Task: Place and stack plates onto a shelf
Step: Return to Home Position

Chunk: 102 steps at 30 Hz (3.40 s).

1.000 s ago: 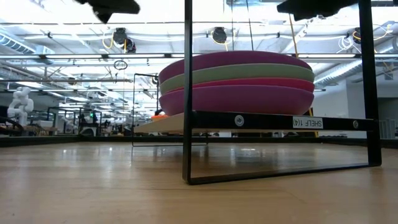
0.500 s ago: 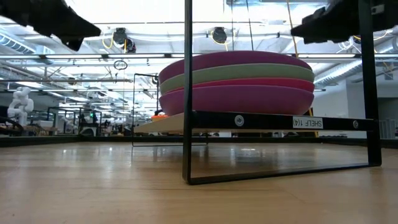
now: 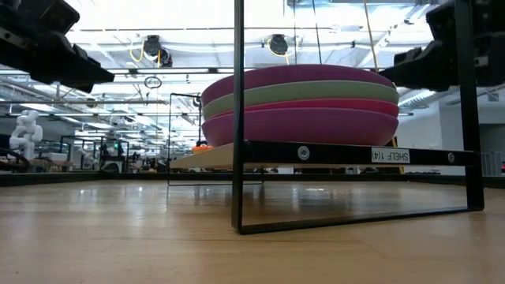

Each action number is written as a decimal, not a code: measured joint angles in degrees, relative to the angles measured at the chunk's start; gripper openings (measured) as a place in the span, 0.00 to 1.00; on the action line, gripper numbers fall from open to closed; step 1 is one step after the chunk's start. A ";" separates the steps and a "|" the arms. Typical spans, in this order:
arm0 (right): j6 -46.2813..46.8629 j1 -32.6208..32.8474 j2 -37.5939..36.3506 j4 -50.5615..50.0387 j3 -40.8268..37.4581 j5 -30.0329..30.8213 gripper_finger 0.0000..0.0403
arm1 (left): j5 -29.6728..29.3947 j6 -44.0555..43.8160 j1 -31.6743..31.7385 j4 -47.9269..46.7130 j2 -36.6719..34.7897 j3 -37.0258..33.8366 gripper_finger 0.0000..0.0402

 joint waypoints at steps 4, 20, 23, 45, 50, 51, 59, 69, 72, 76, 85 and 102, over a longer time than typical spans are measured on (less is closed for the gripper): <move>-0.02 -0.65 0.02 0.03 -1.16 0.01 0.00 | 0.29 0.20 0.00 0.92 -2.08 -1.96 0.00; 1.89 -3.16 -0.04 0.87 -3.74 -1.76 0.00 | 2.77 -0.95 0.00 1.05 -8.99 -7.44 0.00; 1.94 -3.37 -0.19 0.84 -3.75 -2.39 0.00 | 2.77 -1.20 0.00 1.26 -10.23 -8.30 0.00; 1.32 -4.01 -12.82 -7.64 -3.83 -4.41 0.00 | 4.03 4.71 0.02 9.46 -11.35 -9.62 0.00; 1.42 -5.02 -17.58 -12.61 -3.85 -4.39 0.00 | -2.26 4.75 0.00 9.30 -11.35 -9.62 0.00; 1.43 -5.20 -18.40 -13.31 -3.85 -4.37 0.00 | -3.28 5.18 0.02 8.99 -11.35 -9.62 0.00; 1.59 -6.68 -23.63 -19.22 -3.85 -4.33 0.00 | -3.76 11.12 0.00 9.13 -11.35 -9.62 0.00; 1.43 -7.23 -32.43 -25.70 -3.85 -4.45 0.00 | -4.91 7.78 0.00 13.06 -11.41 -9.62 0.00; 1.51 -7.66 -35.13 -27.34 -3.85 -4.64 0.00 | -4.79 8.76 -0.22 12.57 -12.17 -9.62 0.00; 1.87 -7.66 -35.74 -28.21 -3.83 -4.85 0.00 | -4.71 8.74 -0.17 11.97 -14.28 -9.61 0.00; 2.67 -7.66 -35.71 -28.56 -3.85 -4.64 0.00 | -0.90 7.36 -0.17 8.00 -19.98 -9.56 0.00; 4.23 -7.64 -35.08 -27.34 -3.92 -4.02 0.00 | 6.18 13.12 8.62 4.98 -25.71 -9.56 0.00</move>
